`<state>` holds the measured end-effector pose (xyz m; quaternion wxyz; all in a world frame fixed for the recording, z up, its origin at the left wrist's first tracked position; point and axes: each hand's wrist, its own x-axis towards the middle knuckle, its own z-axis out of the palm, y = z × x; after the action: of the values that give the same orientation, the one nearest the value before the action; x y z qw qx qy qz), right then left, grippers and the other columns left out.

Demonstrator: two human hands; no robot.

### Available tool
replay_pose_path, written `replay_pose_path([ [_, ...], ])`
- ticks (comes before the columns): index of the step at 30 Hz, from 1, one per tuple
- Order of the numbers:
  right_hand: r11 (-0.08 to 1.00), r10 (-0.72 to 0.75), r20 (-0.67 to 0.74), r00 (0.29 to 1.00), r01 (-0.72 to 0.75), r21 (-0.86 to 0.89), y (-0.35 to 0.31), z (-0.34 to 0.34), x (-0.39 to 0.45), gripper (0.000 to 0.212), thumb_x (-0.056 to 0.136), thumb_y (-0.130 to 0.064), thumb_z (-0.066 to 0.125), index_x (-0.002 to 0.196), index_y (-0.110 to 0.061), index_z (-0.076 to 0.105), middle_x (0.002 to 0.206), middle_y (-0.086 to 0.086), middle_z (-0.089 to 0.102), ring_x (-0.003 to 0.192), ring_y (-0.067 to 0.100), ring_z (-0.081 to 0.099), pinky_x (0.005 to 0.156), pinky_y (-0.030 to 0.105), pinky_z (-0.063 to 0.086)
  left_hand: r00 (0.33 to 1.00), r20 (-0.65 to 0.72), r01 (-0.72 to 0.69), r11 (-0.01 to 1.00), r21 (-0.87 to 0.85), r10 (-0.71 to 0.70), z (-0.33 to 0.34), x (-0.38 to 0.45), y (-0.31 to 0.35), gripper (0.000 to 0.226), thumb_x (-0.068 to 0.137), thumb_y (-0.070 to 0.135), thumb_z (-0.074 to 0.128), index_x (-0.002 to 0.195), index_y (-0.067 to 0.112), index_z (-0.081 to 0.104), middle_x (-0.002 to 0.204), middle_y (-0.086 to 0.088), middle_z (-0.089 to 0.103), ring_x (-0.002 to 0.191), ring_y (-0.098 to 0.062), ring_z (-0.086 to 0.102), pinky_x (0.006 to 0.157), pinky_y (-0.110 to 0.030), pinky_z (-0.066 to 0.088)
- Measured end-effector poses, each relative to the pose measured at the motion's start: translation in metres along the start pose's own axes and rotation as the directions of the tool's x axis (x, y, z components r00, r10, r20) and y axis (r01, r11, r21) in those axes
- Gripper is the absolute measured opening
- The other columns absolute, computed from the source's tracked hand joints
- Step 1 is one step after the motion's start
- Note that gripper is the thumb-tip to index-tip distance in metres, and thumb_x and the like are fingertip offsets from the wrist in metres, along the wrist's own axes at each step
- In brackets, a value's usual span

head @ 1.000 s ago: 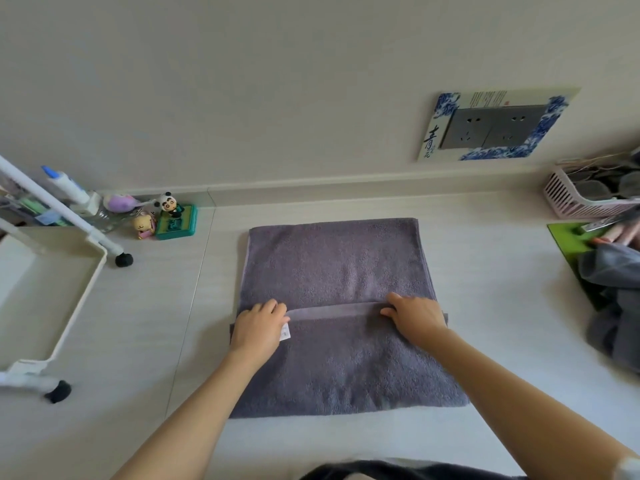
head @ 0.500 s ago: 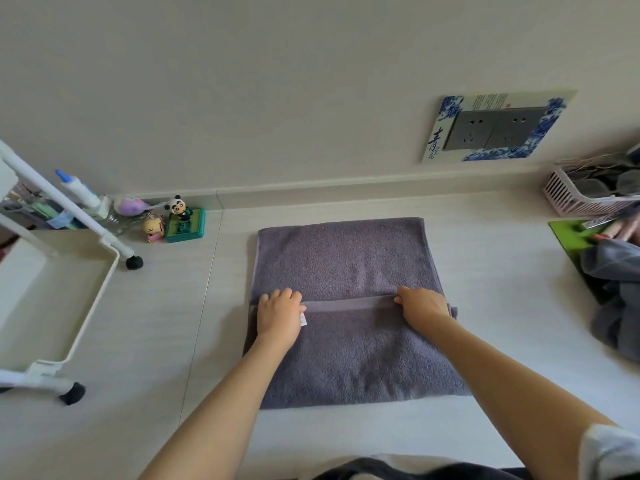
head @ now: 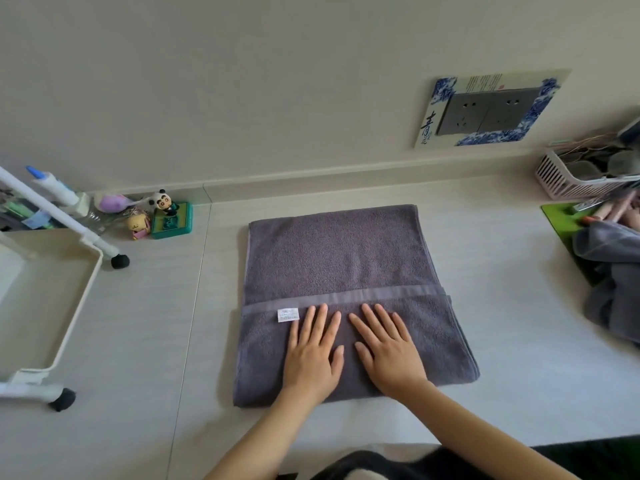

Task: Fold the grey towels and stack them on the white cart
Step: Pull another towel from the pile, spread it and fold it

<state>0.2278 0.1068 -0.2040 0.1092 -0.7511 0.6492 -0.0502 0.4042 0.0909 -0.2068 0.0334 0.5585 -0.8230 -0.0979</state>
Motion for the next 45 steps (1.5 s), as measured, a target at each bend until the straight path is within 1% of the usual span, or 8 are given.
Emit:
replay_pose_path([
  [8,0.962,0.273,-0.027,0.962,-0.273,-0.003,0.040,-0.015,-0.008,0.060,0.095,-0.055,0.011,0.141,-0.028,0.041,0.147,0.005,0.040,0.137,0.025,0.032,0.115,0.036,0.005,0.998,-0.064,0.006,1.000,0.001,-0.005,-0.001,-0.020,-0.037,0.057,0.091,0.041,0.036,0.145,0.021,0.037,0.153,-0.003,0.031,0.141,-0.020,0.030,0.114,-0.048,0.016],
  [14,0.952,0.304,-0.003,0.953,-0.304,0.041,0.042,-0.019,-0.010,0.061,0.096,-0.051,0.011,0.137,-0.023,0.046,0.143,0.009,0.045,0.133,0.030,0.041,0.113,0.036,0.007,0.994,-0.087,-0.069,0.993,-0.092,0.061,-0.006,-0.021,-0.038,0.052,0.089,0.033,0.040,0.139,0.017,0.046,0.151,-0.002,0.033,0.139,-0.018,0.031,0.111,-0.046,0.020],
  [17,0.979,0.189,-0.060,0.980,-0.184,0.083,0.042,-0.023,-0.022,0.060,0.098,-0.051,0.013,0.128,-0.023,0.056,0.136,0.006,0.053,0.125,0.028,0.045,0.103,0.036,0.023,0.968,-0.188,-0.194,0.970,-0.147,0.165,-0.007,-0.040,-0.040,0.045,0.087,0.036,0.048,0.127,0.017,0.058,0.142,-0.004,0.048,0.130,-0.018,0.040,0.105,-0.040,0.028],
  [21,0.983,-0.051,-0.165,0.985,0.078,0.164,0.038,-0.017,-0.057,0.046,0.096,-0.057,0.028,0.115,-0.033,0.061,0.123,-0.004,0.061,0.105,0.020,0.051,0.091,0.032,0.034,0.961,-0.208,-0.224,0.956,-0.191,0.183,-0.003,-0.068,-0.052,0.047,0.081,0.052,0.056,0.121,0.028,0.060,0.122,0.003,0.053,0.108,-0.015,0.049,0.093,-0.032,0.033],
  [27,0.980,-0.072,-0.096,0.993,0.088,0.180,0.035,-0.016,-0.071,0.043,0.076,-0.062,0.051,0.113,-0.041,0.058,0.120,-0.004,0.062,0.106,0.018,0.047,0.086,0.036,0.038,0.956,-0.114,-0.287,0.944,-0.161,0.271,-0.006,-0.066,-0.065,0.058,0.076,0.056,0.055,0.130,0.035,0.051,0.124,0.006,0.053,0.112,-0.012,0.045,0.095,-0.028,0.029],
  [35,0.975,0.067,-0.176,0.982,-0.026,0.222,0.021,-0.014,-0.060,0.031,0.071,-0.051,0.052,0.080,-0.030,0.073,0.089,-0.009,0.064,0.089,0.012,0.042,0.075,0.034,0.034,0.981,-0.154,-0.166,0.911,-0.376,0.115,-0.013,-0.052,-0.064,0.035,0.072,0.049,0.057,0.098,0.033,0.074,0.097,0.011,0.066,0.095,-0.002,0.048,0.080,-0.033,0.043],
  [41,0.978,0.086,-0.197,0.977,-0.046,0.202,0.015,-0.016,-0.049,0.028,0.069,-0.045,0.052,0.064,-0.023,0.068,0.069,-0.010,0.062,0.074,0.014,0.045,0.061,0.032,0.039,0.996,-0.075,-0.067,0.896,-0.440,0.038,-0.021,-0.039,-0.064,0.048,0.068,0.057,0.057,0.085,0.017,0.077,0.090,0.005,0.071,0.090,-0.008,0.052,0.082,-0.032,0.045],
  [45,0.966,0.143,-0.004,0.990,-0.139,0.219,0.013,-0.030,-0.045,0.019,0.078,-0.036,0.068,0.081,-0.017,0.072,0.085,-0.005,0.065,0.090,0.023,0.052,0.085,0.038,0.040,0.993,0.113,0.032,0.903,-0.429,0.018,-0.038,-0.036,-0.057,0.022,0.078,0.035,0.072,0.087,0.015,0.076,0.087,0.003,0.067,0.092,-0.020,0.059,0.084,-0.030,0.045],
])
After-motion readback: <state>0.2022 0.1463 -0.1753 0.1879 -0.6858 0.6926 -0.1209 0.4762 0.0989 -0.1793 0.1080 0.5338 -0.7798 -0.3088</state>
